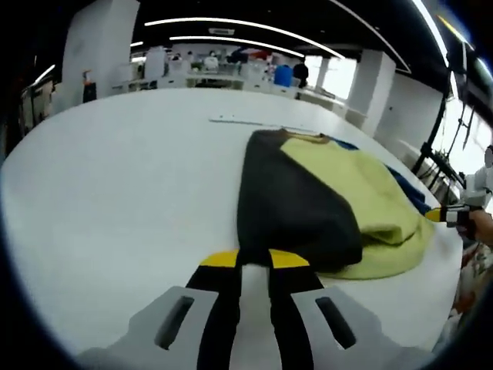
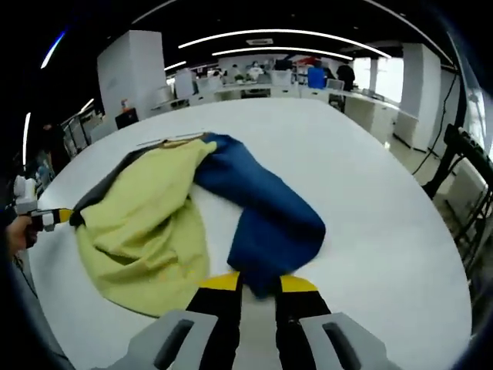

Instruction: Fold the garment on the visible template until the final outline fits inside the template.

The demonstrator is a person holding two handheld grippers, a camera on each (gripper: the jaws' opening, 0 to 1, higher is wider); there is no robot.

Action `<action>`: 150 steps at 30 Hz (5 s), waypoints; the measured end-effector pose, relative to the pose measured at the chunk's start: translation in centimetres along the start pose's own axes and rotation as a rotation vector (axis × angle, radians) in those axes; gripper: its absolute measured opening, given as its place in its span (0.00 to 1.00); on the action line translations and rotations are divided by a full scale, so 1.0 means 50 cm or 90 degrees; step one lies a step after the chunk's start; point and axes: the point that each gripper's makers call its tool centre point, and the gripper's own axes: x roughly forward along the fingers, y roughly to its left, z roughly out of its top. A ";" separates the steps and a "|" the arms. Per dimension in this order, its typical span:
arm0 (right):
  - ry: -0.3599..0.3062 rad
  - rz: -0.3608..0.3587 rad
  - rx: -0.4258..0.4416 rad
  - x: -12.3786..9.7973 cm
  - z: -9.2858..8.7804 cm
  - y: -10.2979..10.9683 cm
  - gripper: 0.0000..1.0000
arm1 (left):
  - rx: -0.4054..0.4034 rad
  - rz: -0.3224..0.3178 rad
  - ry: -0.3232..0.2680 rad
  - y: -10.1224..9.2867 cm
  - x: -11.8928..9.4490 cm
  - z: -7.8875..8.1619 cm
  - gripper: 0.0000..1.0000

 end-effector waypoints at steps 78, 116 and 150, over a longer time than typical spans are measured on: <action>0.170 -0.093 -0.156 0.069 0.104 -0.444 0.00 | 0.158 0.142 0.050 0.316 0.009 0.142 0.00; 0.078 0.095 -0.065 0.016 0.159 -0.202 0.64 | 0.103 0.014 -0.065 0.157 -0.046 0.156 0.47; 0.084 0.259 -0.134 -0.044 0.003 0.102 0.52 | 0.177 -0.130 0.005 -0.064 -0.017 0.019 0.45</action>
